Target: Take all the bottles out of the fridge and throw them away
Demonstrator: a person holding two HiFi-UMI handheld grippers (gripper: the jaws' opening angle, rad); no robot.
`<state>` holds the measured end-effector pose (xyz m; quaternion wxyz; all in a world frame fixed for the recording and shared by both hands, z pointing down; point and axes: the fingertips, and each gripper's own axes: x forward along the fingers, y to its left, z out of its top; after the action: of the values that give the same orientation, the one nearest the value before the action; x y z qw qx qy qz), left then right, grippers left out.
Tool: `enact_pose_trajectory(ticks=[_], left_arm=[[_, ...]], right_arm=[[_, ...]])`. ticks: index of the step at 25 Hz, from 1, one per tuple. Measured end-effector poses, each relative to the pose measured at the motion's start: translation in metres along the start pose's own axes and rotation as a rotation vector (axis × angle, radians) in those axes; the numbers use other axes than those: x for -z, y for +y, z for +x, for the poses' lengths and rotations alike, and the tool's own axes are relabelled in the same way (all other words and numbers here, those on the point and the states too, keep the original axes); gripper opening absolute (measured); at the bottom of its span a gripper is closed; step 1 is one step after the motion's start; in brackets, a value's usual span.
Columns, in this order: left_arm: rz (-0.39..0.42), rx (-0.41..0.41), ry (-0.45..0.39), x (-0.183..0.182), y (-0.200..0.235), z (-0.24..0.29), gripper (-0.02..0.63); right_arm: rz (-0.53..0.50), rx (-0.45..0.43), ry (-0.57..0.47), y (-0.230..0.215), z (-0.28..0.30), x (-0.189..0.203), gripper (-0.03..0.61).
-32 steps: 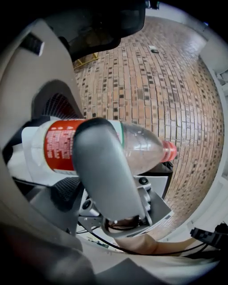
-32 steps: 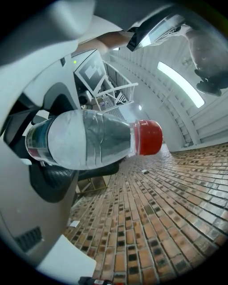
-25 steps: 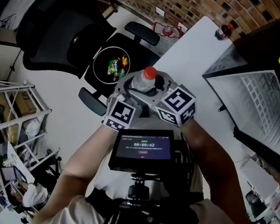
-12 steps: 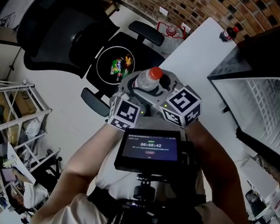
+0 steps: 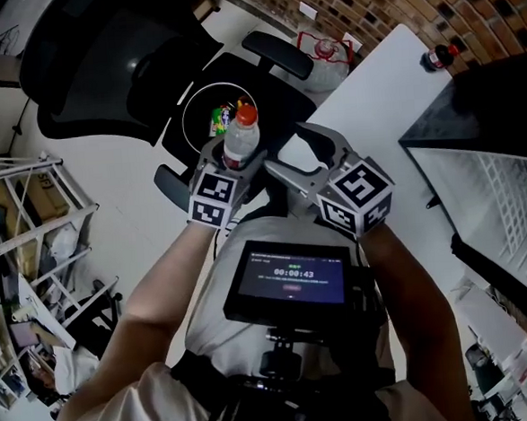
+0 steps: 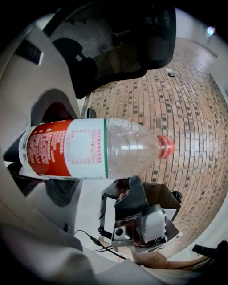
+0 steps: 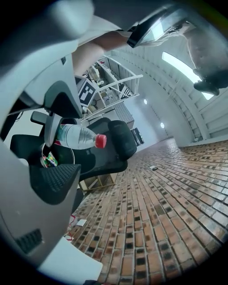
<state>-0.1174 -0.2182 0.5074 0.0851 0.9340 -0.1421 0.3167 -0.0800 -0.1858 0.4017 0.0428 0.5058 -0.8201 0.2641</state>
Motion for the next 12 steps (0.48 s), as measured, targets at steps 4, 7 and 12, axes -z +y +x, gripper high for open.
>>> enact_pose_trajectory(ticks=[4, 7, 12], left_arm=[[-0.053, -0.015, 0.04, 0.02, 0.024, 0.005, 0.304], [-0.059, -0.022, 0.056, 0.024, 0.031, 0.006, 0.304], [-0.077, -0.028, 0.095, 0.033, 0.056, 0.027, 0.304]], right_arm=[[-0.003, -0.008, -0.01, 0.0, 0.007, 0.0, 0.268], [-0.012, 0.027, -0.036, -0.005, 0.002, -0.006, 0.099], [0.026, 0.063, -0.043, -0.032, 0.013, -0.006, 0.006]])
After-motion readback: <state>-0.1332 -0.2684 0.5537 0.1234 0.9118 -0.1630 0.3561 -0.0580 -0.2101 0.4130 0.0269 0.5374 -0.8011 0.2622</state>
